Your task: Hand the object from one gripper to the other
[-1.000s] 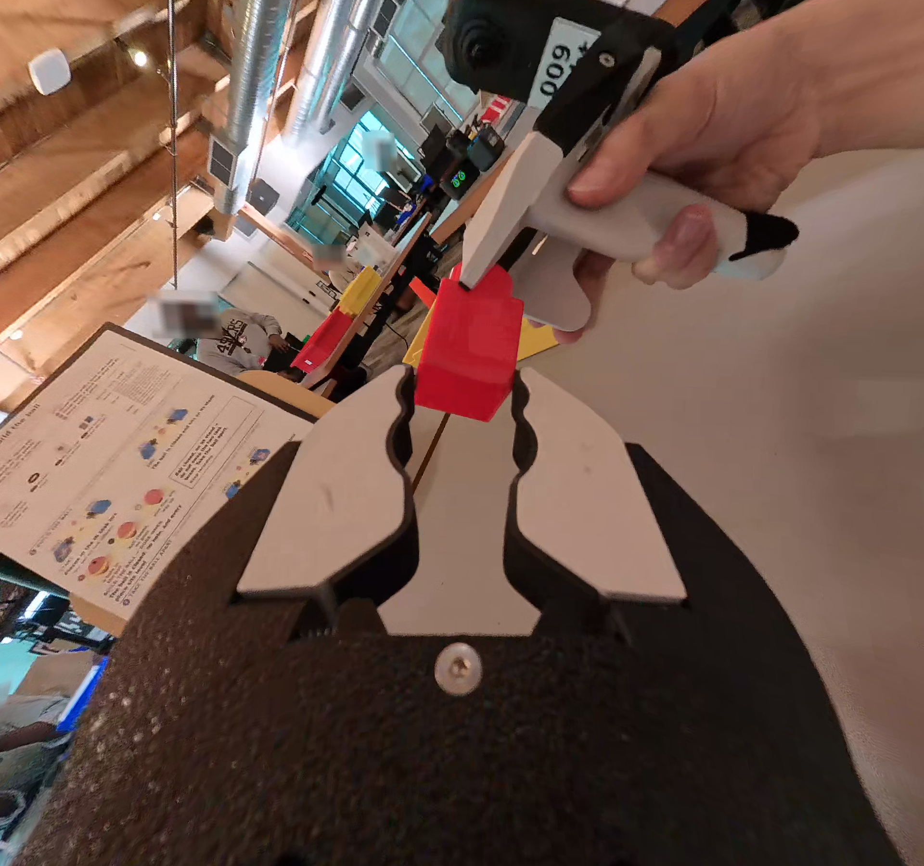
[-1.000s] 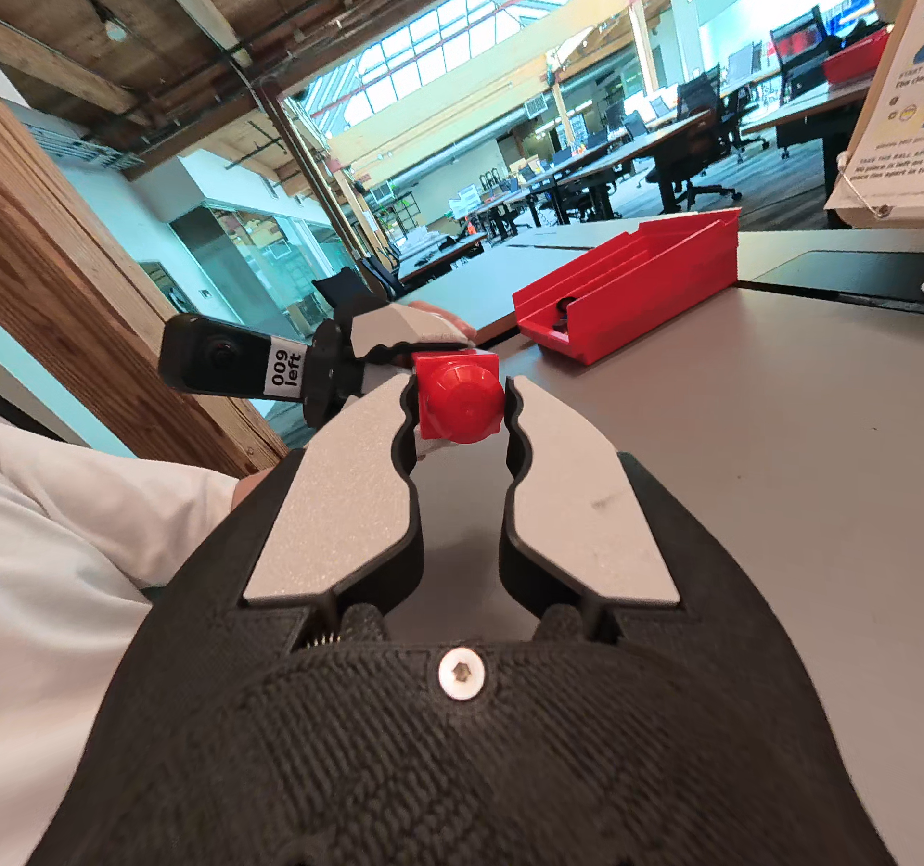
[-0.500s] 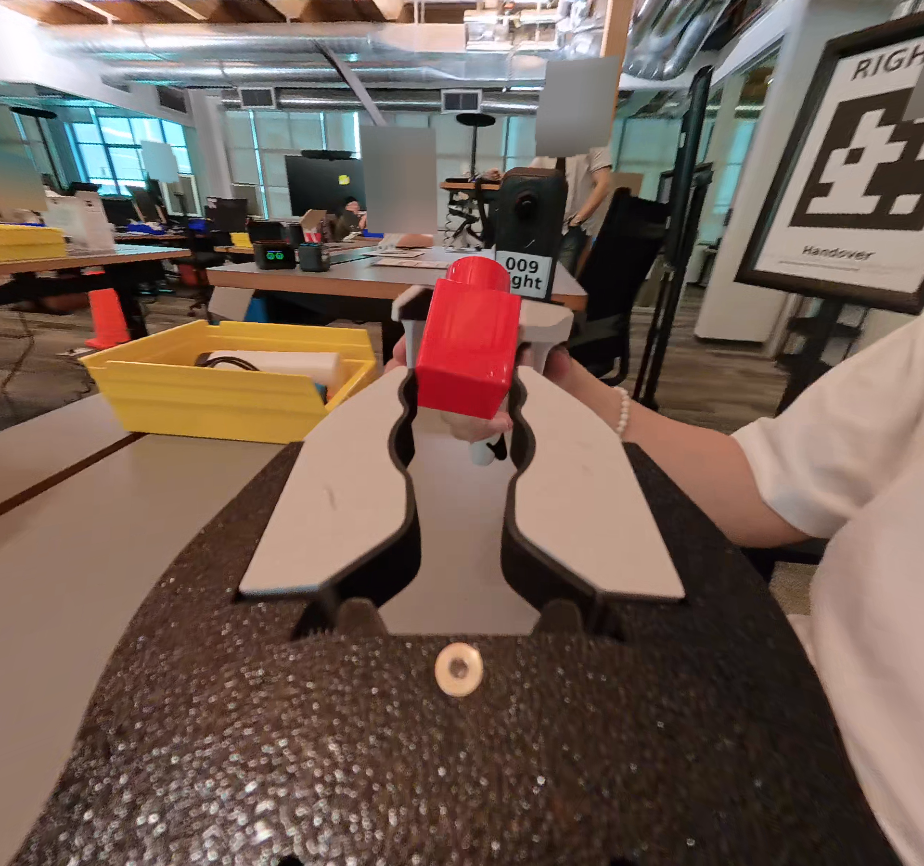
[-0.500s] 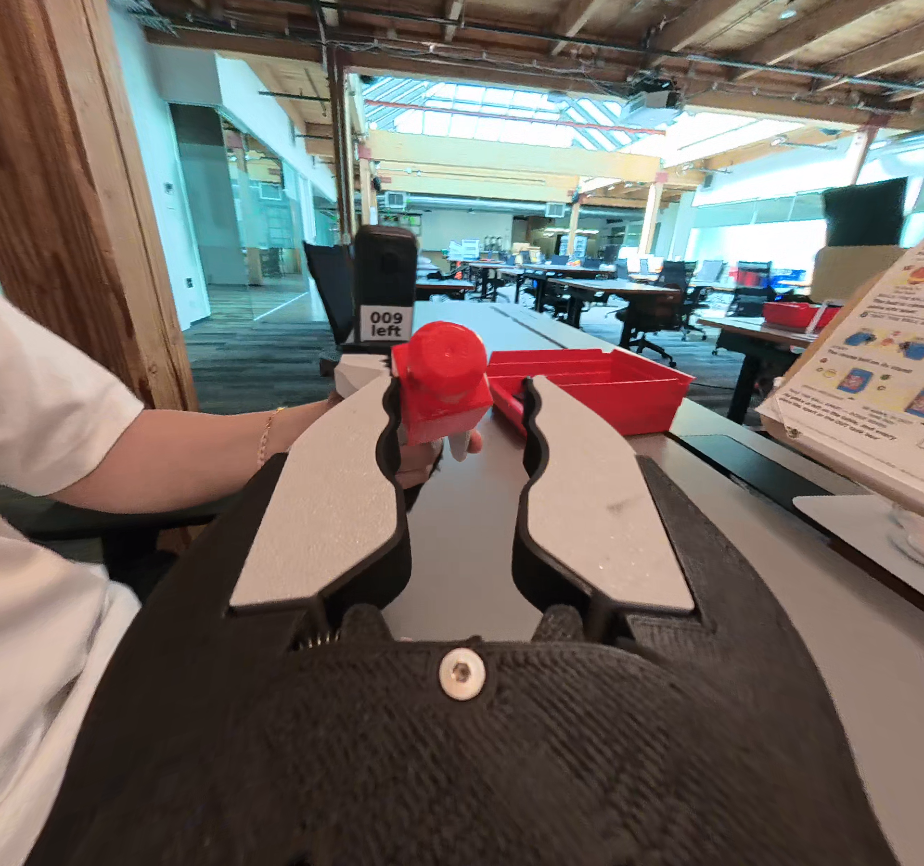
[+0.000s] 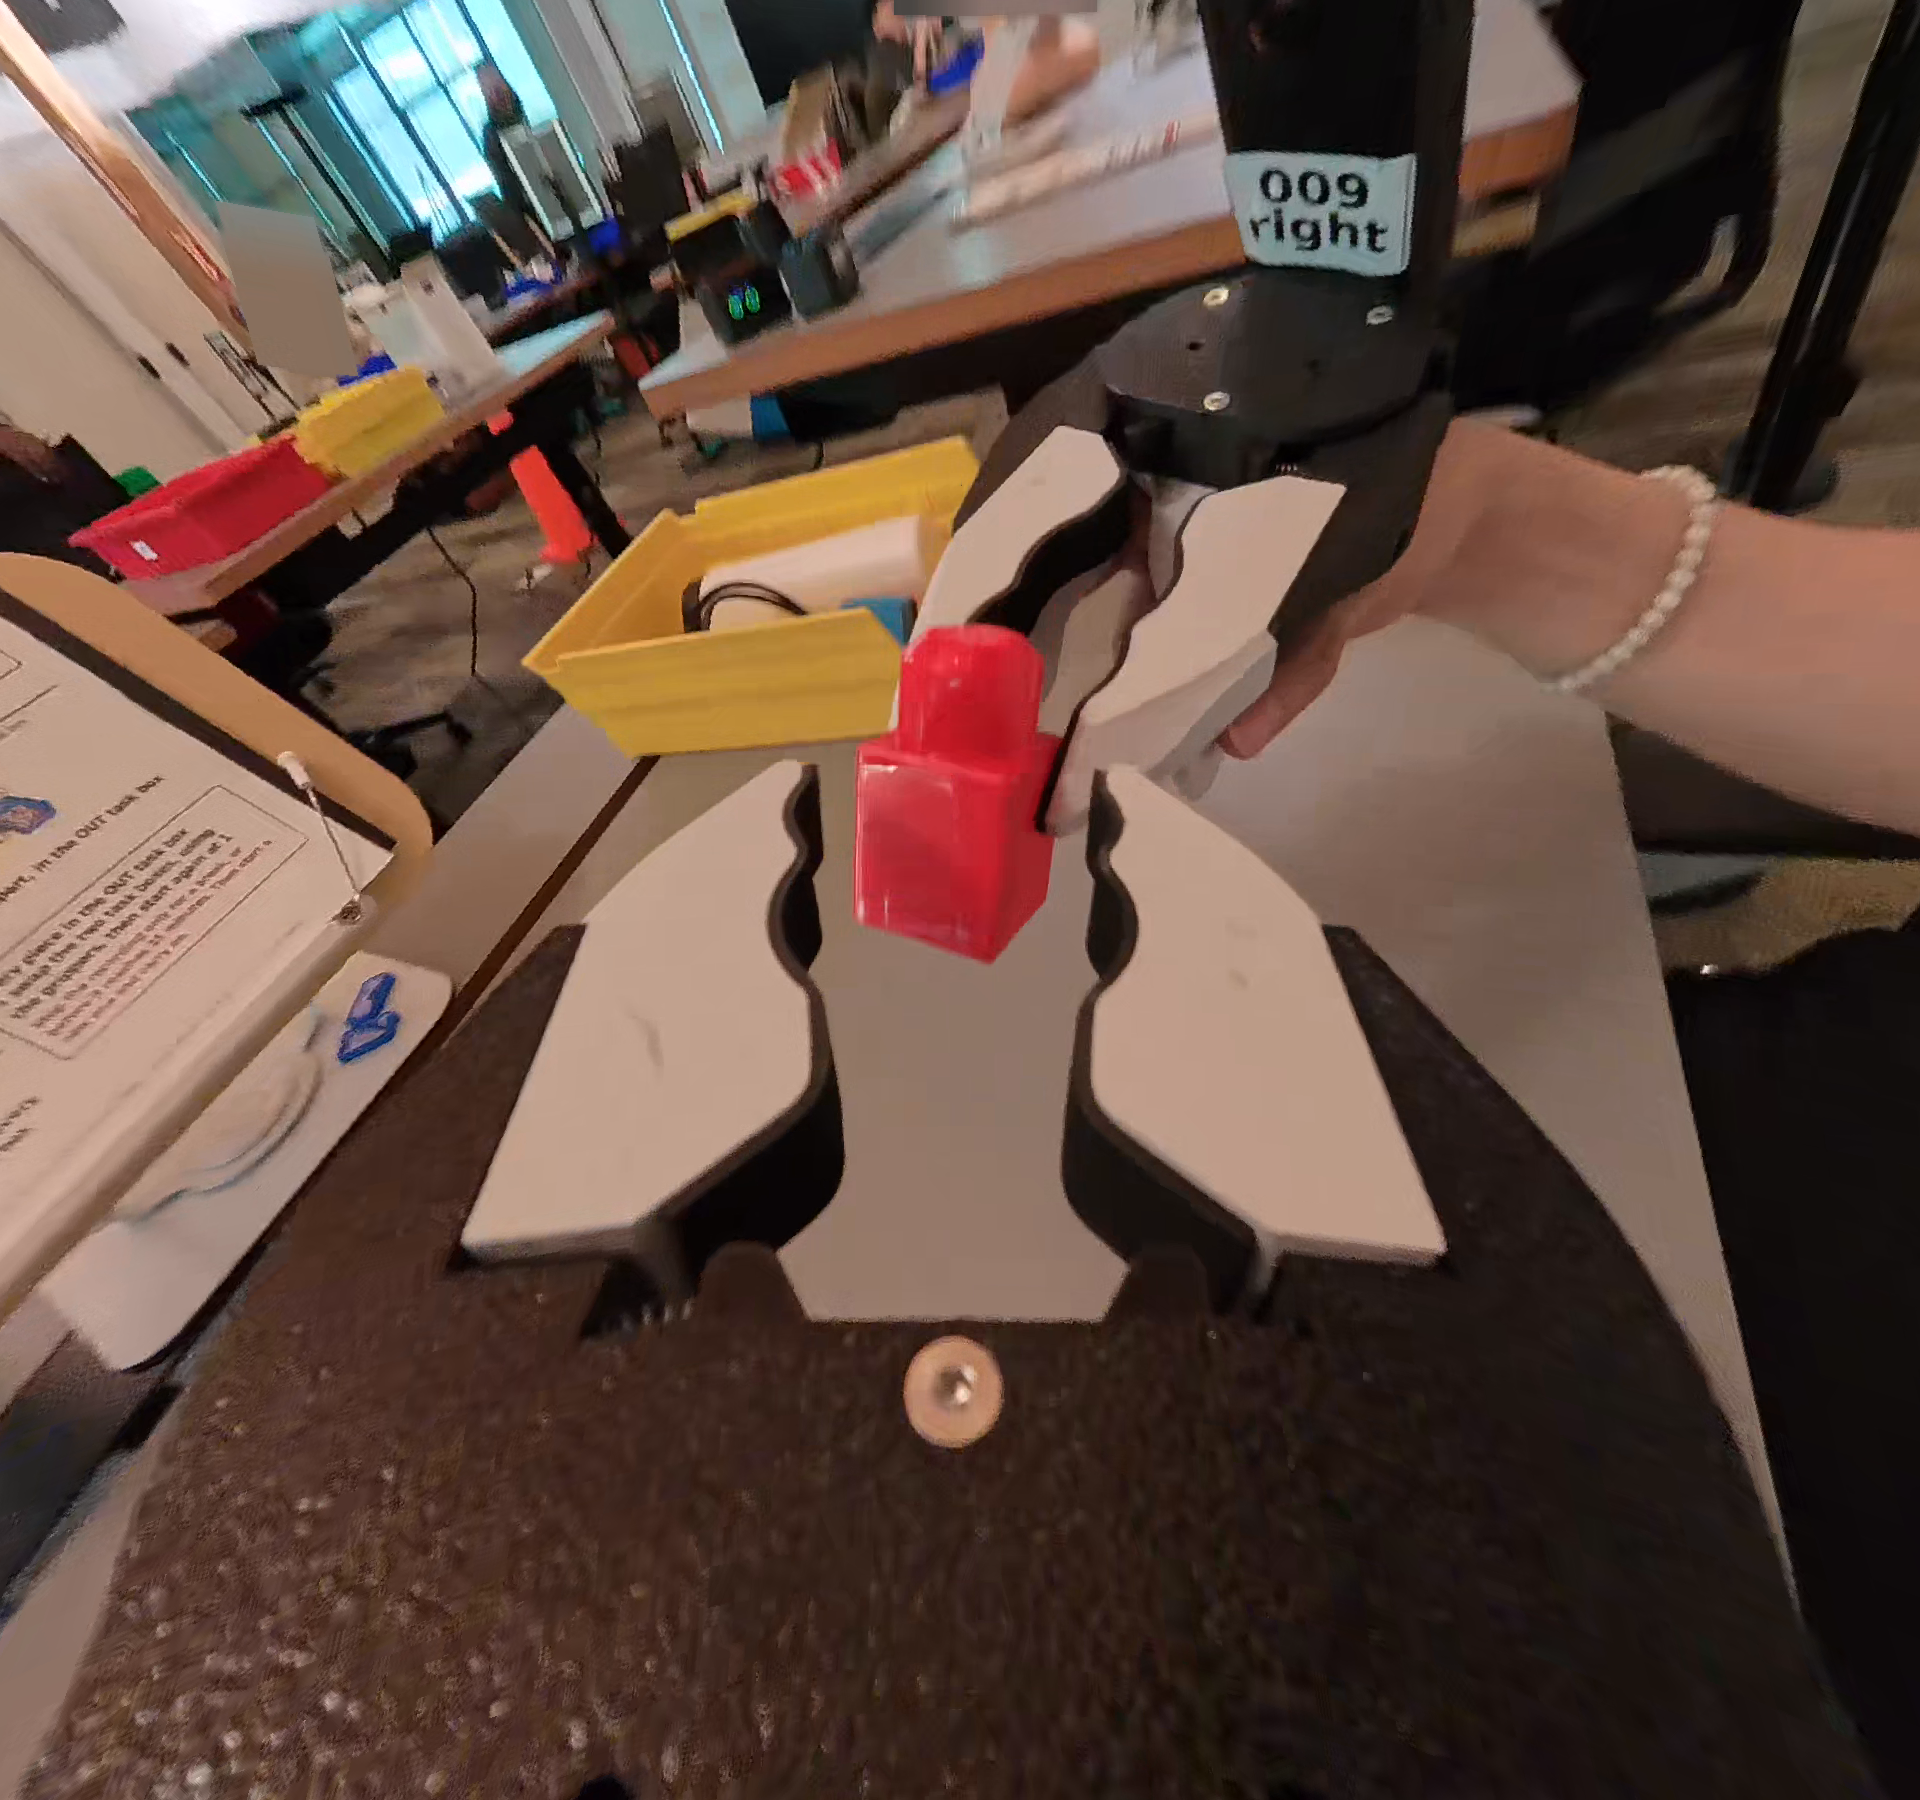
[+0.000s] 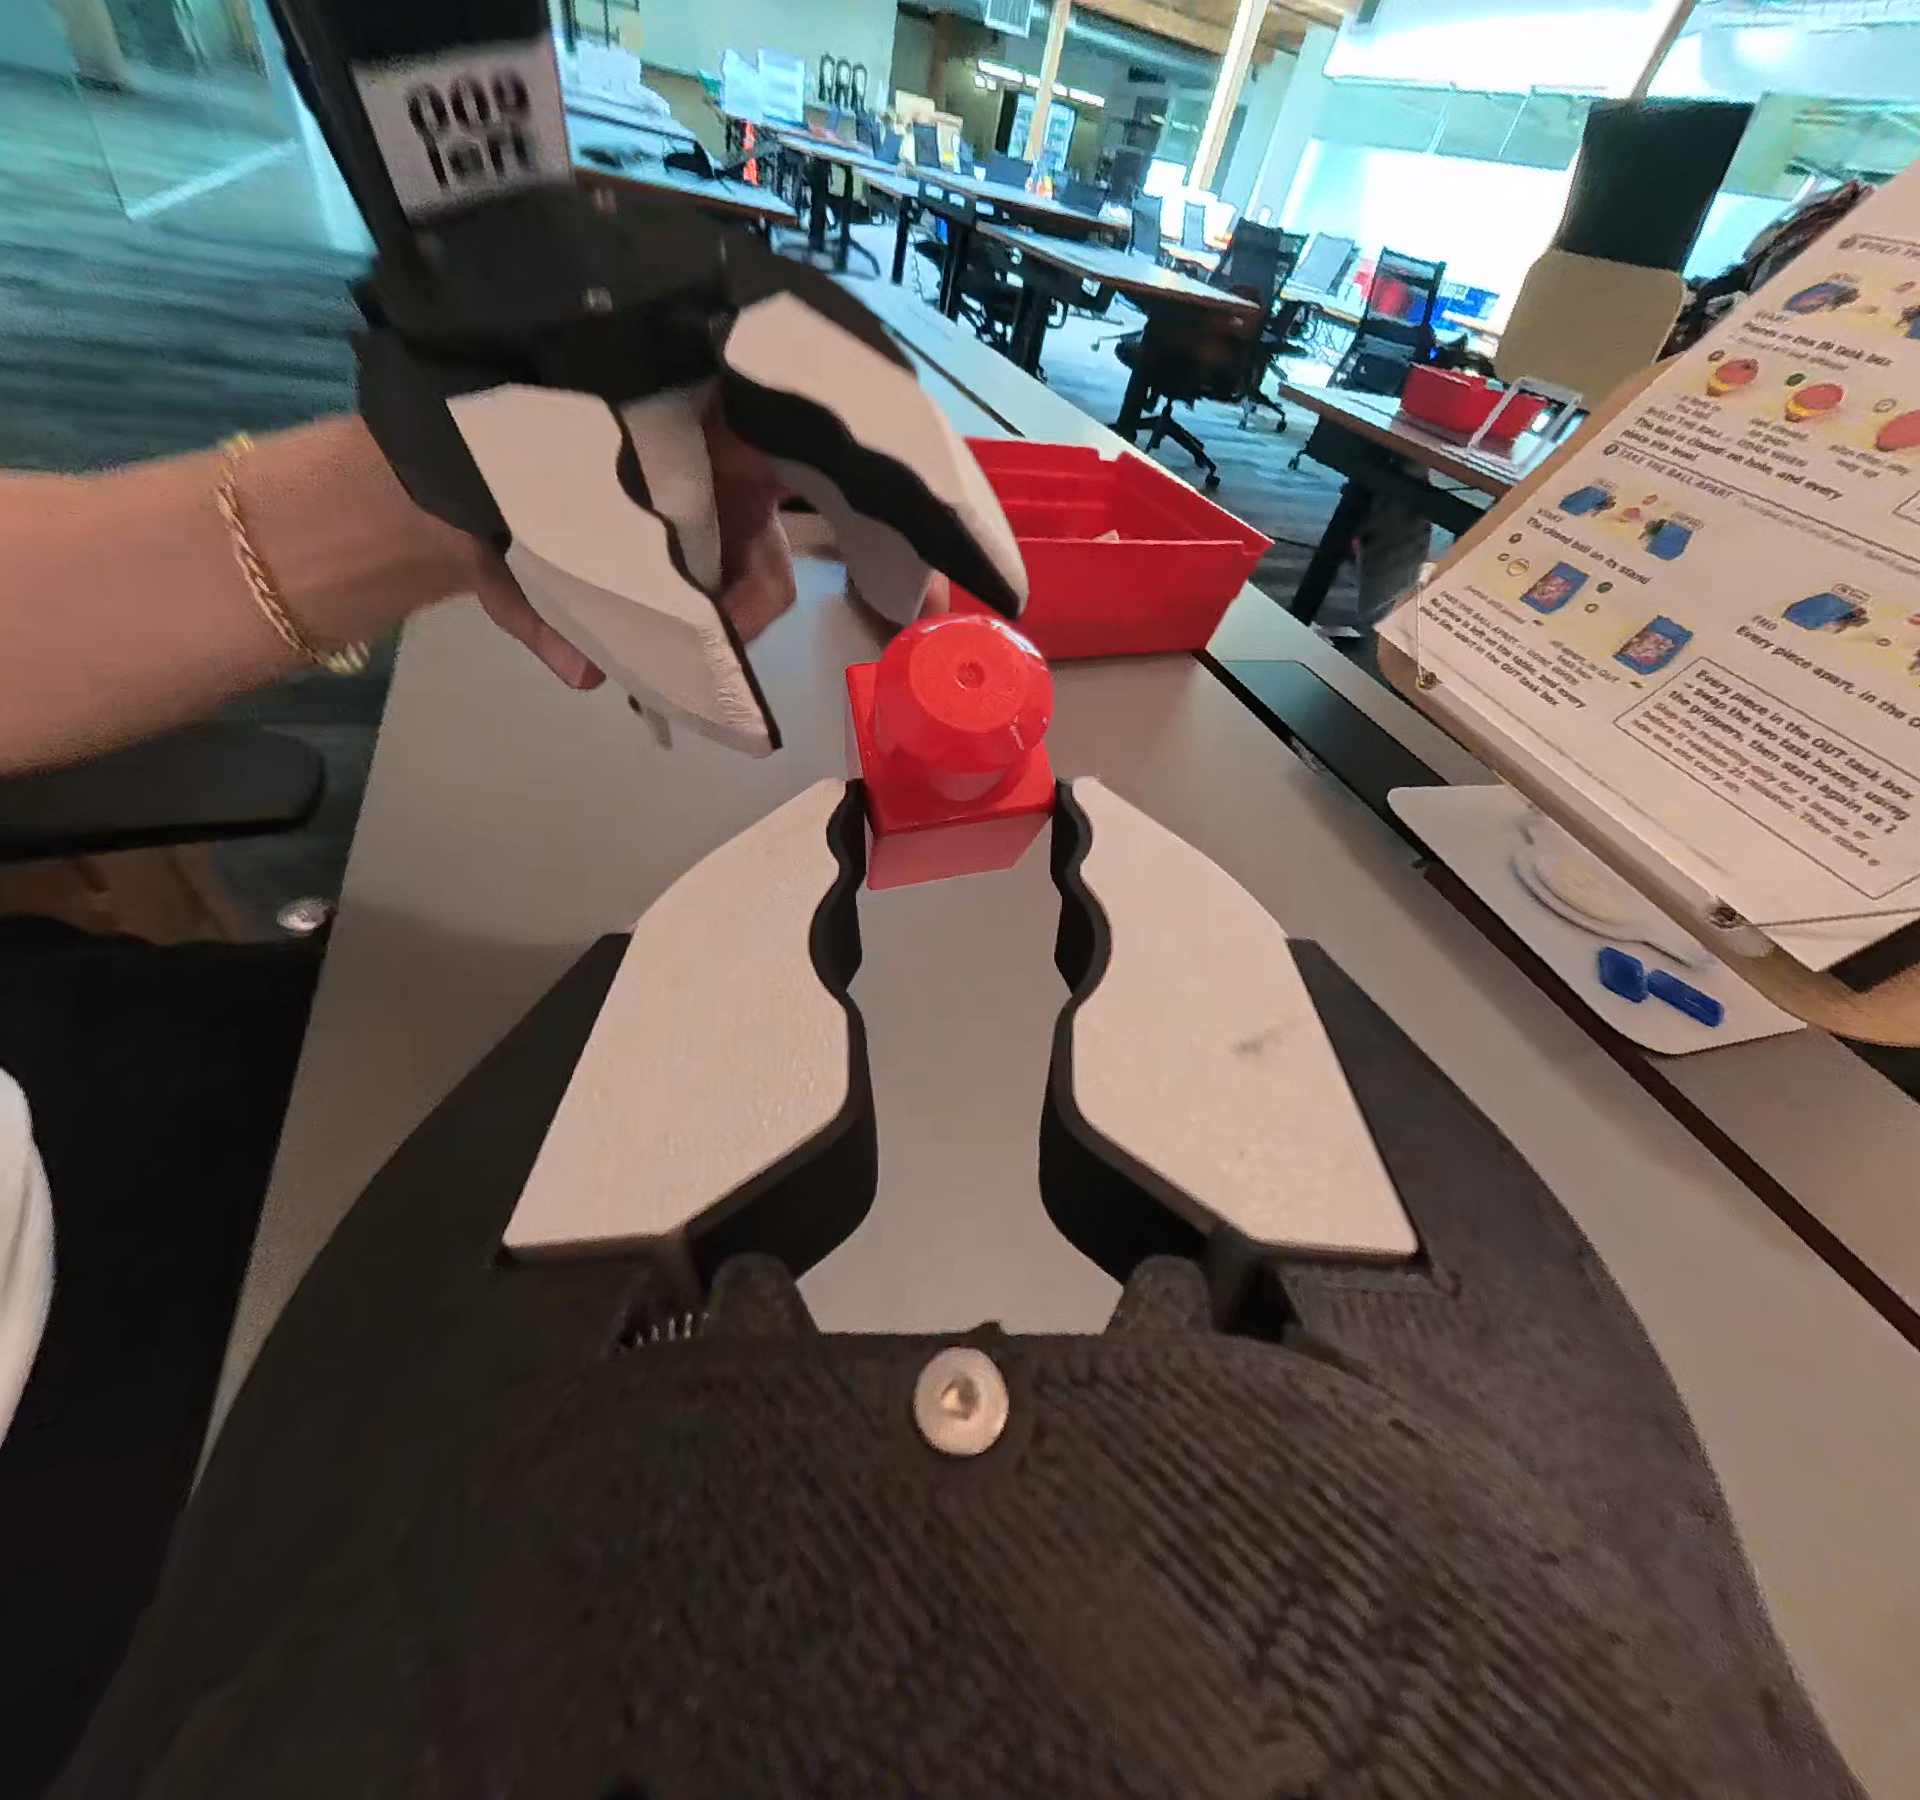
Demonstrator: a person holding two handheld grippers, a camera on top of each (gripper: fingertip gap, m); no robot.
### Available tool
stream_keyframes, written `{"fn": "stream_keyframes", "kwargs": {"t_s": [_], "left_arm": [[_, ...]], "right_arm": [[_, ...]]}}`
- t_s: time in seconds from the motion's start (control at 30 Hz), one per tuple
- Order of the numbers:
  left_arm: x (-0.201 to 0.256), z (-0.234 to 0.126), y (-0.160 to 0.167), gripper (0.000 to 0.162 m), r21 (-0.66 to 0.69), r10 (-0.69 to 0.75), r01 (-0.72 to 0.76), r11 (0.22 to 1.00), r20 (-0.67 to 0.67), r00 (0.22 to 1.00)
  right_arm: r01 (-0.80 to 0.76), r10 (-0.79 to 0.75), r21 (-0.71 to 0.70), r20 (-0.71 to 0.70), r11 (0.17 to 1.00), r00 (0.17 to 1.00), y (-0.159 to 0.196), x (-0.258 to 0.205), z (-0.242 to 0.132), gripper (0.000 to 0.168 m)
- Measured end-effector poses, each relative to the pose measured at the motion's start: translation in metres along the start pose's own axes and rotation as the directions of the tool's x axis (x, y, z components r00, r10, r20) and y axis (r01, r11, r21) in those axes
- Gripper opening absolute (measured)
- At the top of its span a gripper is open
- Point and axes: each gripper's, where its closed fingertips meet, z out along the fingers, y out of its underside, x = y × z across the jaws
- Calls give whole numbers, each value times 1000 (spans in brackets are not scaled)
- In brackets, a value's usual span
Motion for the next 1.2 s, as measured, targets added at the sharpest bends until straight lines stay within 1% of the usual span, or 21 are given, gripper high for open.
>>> {"fn": "stream_keyframes", "kwargs": {"t_s": [0.13,0.2,0.3,0.37,0.4,0.47,0.53,0.6,0.67,0.73,0.77,0.8,0.87,0.9,0.97,1.0,1.03,1.07,1.13,1.17,1.2], "left_arm": [[2,7,0,39,-134,90,-91,987,-11,996],[4,11,4,37,-181,108,-112,977,-29,994],[3,15,12,27,-243,128,-130,961,-21,991],[2,16,15,27,-259,105,-105,960,-15,994],[2,16,14,27,-249,92,-92,964,-14,996],[-1,14,7,27,-191,59,-58,980,-1,998],[-9,10,-7,27,-80,-22,26,996,44,999],[-17,4,-25,27,86,-168,163,983,46,985],[-22,-2,-37,27,219,-291,283,934,6,957],[-24,-5,-42,27,313,-382,378,871,-53,923],[-23,-7,-44,27,357,-415,419,835,-93,905],[-22,-10,-46,27,397,-444,458,795,-132,886],[-23,-15,-45,27,446,-493,525,725,-197,847],[-21,-16,-42,27,450,-497,538,713,-216,840],[-16,-17,-34,27,417,-475,525,742,-226,850],[-14,-17,-28,28,384,-450,494,781,-204,870],[-14,-16,-23,32,348,-404,433,831,-157,901],[-14,-16,-18,41,308,-340,356,882,-104,935],[-13,-16,-11,53,182,-216,219,958,-37,976],[-13,-14,-6,57,103,-185,187,977,-30,982],[-13,-12,0,61,23,-192,193,981,-32,981]], "right_arm": [[89,-91,-89,-23,992,996,13,-2,7,35],[95,-99,-116,-26,989,995,17,-2,9,35],[117,-122,-133,-33,984,992,18,-3,10,34],[134,-143,-162,-45,978,989,21,-2,10,34],[129,-138,-154,-49,980,989,20,-1,11,35],[101,-106,-93,-48,990,993,13,-1,10,35],[53,-52,10,-78,999,996,2,5,8,37],[-4,9,102,-52,995,999,-7,5,6,50],[-47,55,171,-43,984,998,-14,5,6,55],[-69,80,239,-36,969,996,-22,4,7,55],[-78,93,273,-39,959,995,-27,5,7,51],[-82,99,310,-38,947,994,-31,4,6,42],[-65,76,334,-21,940,997,-35,0,6,40],[-49,57,315,-15,948,998,-33,-2,6,39],[-8,8,234,-1,972,1000,-26,-5,5,38],[33,-31,177,-13,984,999,-20,-4,5,38],[74,-71,119,-35,990,997,-14,-2,4,38],[107,-104,65,-50,992,993,-9,-1,3,38],[162,-163,-20,-65,987,985,0,1,1,38],[193,-196,-47,-82,980,977,1,2,1,38],[219,-225,-70,-92,973,970,2,3,1,38]]}}
